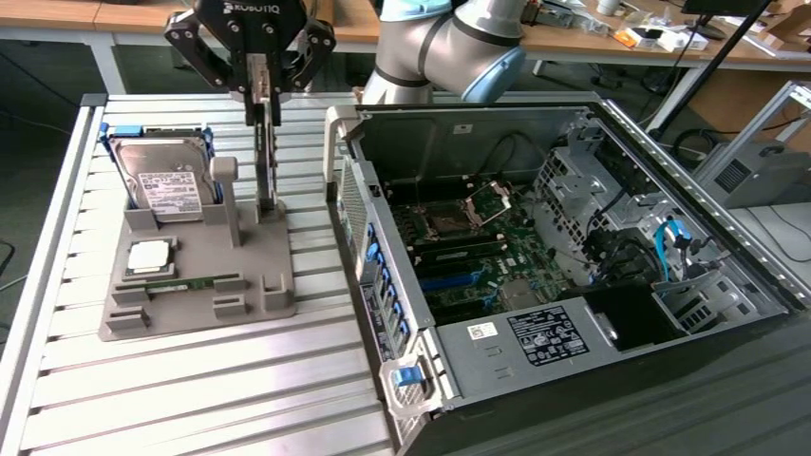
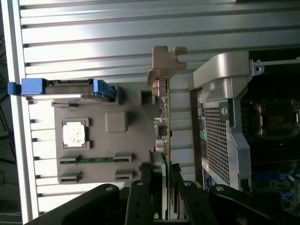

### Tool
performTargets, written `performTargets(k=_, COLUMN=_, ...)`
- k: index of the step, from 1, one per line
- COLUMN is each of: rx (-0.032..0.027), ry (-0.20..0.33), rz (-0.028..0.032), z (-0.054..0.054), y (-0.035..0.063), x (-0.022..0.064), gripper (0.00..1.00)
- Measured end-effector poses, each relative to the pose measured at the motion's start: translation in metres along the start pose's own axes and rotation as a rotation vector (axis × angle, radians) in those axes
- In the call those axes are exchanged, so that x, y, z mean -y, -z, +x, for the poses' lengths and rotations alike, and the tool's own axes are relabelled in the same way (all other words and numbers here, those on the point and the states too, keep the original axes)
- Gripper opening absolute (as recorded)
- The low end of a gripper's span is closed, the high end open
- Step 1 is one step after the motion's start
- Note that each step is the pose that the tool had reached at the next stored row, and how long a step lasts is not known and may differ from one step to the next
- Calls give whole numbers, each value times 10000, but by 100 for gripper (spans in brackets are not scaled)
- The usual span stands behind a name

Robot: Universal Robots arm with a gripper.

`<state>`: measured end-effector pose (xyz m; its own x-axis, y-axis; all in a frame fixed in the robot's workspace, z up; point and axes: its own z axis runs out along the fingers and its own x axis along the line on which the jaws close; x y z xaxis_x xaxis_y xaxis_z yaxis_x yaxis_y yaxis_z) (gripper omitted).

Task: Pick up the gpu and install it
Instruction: 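Pick up the gpu and move the gpu toward the slot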

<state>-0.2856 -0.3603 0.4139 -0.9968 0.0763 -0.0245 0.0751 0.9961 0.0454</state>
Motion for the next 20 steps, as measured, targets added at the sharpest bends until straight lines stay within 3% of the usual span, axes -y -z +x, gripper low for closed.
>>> performTargets(k=20, rx=-1, ry=0, rz=0, z=-3, y=140, x=-6, gripper=27)
